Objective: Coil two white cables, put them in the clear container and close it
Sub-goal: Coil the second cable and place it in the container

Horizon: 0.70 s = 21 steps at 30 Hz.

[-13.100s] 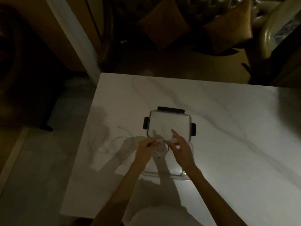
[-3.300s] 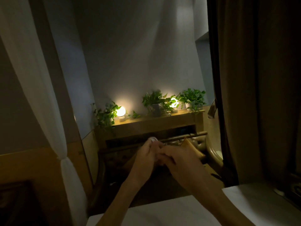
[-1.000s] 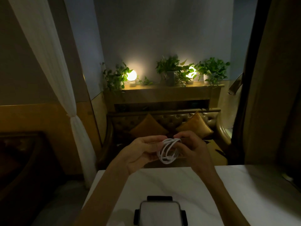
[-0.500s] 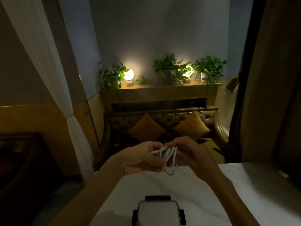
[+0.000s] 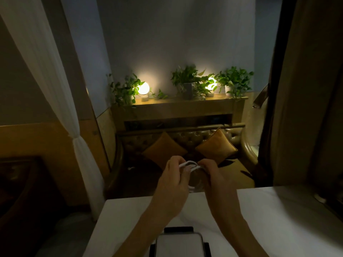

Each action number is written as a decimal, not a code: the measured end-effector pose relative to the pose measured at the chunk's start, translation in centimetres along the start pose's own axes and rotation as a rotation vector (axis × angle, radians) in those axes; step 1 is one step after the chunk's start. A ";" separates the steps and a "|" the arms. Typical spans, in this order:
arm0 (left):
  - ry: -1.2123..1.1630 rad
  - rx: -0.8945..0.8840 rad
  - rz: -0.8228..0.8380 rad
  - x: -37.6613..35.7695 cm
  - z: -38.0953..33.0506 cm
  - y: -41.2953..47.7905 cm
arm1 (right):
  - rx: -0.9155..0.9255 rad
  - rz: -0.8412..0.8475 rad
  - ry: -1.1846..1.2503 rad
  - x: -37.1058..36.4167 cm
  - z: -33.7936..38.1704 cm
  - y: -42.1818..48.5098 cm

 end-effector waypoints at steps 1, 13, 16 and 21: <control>0.032 -0.015 0.012 -0.2 -0.3 -0.3 | -0.027 0.005 0.011 0.0 -0.1 0.1; -0.339 0.038 -0.090 -0.4 -0.2 -1.8 | -0.383 -0.118 0.639 0.7 -0.4 -0.6; -0.320 0.004 -0.099 -0.7 -0.3 -2.2 | -0.505 -0.108 0.757 0.4 -1.0 -1.1; -0.335 -0.013 -0.106 -0.2 -0.1 -2.4 | -0.572 -0.072 0.841 0.3 -1.7 -1.0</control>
Point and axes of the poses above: each hand's wrist, its own y-axis towards the middle knuckle, its own x-axis out of the back of the hand, z = x × y, the point moved 8 cm from there along y, towards the middle knuckle, and after that the axes turned 10 degrees about x, right-handed, at the moved point
